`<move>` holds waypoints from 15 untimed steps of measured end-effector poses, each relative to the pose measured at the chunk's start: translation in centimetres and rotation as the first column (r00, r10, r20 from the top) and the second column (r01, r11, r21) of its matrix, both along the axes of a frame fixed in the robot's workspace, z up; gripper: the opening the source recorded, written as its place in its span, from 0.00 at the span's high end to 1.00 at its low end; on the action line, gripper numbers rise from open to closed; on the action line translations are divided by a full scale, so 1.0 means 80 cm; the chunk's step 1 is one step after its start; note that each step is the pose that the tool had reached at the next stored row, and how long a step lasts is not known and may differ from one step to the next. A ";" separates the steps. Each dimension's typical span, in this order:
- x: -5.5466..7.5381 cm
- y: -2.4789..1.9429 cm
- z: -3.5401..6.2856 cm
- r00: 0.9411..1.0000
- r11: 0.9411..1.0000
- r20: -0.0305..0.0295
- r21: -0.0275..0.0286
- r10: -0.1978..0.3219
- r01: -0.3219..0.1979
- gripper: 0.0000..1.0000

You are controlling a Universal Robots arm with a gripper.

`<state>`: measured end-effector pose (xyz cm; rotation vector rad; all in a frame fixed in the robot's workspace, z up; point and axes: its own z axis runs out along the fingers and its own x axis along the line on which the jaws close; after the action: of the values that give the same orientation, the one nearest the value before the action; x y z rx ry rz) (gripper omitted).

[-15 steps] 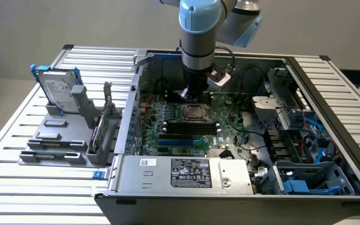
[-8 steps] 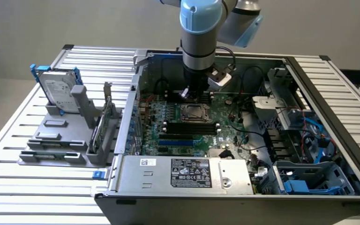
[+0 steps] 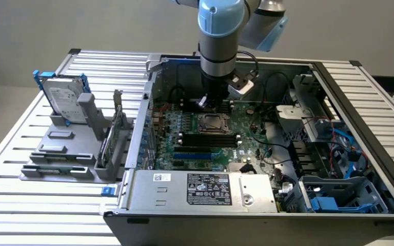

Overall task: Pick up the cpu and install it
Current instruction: 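Install the first cpu locking lever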

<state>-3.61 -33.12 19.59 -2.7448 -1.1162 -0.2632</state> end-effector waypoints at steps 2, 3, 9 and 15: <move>0.001 0.0000 0.001 1.000 1.000 -0.002 0.000 0.000 0.000 0.89; 0.001 -0.0001 0.001 1.000 1.000 -0.003 0.000 0.000 0.000 0.89; 0.003 -0.0005 0.001 1.000 1.000 -0.005 0.000 0.000 0.000 0.89; 0.005 -0.0019 0.001 1.000 1.000 -0.008 0.000 0.000 0.000 0.89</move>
<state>-3.20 -33.27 19.68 -2.7436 -1.1143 -0.2517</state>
